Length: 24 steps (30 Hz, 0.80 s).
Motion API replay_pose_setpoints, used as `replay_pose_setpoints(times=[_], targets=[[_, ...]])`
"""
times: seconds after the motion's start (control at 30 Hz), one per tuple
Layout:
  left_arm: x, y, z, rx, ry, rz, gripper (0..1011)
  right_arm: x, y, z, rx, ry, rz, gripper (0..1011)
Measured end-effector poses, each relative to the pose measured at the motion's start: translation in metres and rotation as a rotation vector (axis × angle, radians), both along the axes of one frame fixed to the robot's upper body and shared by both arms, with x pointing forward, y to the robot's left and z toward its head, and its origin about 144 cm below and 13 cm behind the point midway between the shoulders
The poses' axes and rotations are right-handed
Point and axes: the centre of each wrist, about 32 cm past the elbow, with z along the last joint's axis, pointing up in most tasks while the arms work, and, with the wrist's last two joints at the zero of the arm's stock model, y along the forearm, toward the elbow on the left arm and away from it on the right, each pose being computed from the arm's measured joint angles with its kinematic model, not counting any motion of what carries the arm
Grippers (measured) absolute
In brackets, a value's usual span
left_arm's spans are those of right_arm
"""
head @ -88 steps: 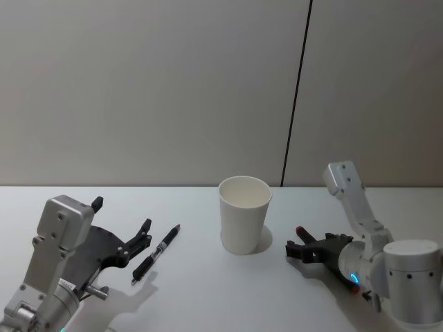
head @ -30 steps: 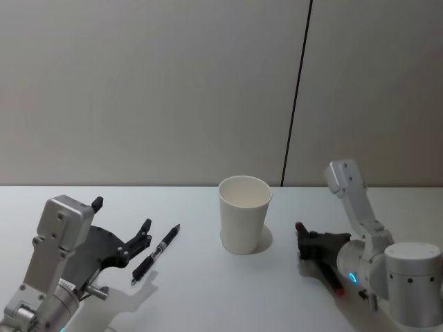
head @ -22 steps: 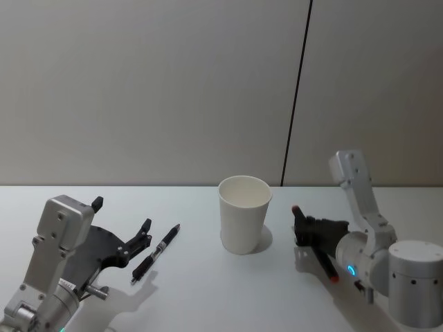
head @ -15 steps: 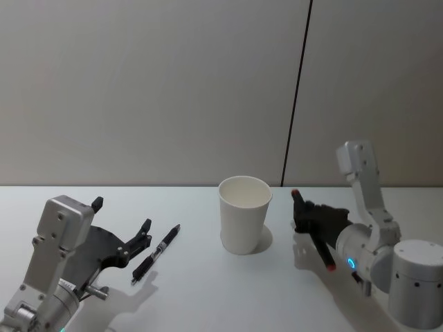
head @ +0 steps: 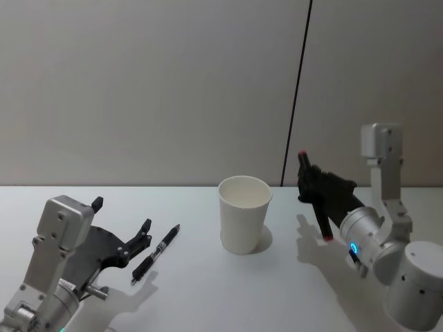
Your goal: Place the pen into the pen holder.
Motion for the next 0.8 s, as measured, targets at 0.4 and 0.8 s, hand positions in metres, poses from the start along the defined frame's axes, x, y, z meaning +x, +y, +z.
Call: replay_pose_setpoints(times=[0.4, 0.8], targets=[[0.000, 0.000, 0.000, 0.000, 0.000, 0.000, 1002, 0.000, 0.004, -0.001, 0.071, -0.171, -0.020, 196], [0.000, 0.000, 0.000, 0.000, 0.000, 0.000, 1002, 0.002, 0.018, -0.001, 0.089, -0.244, -0.002, 196]])
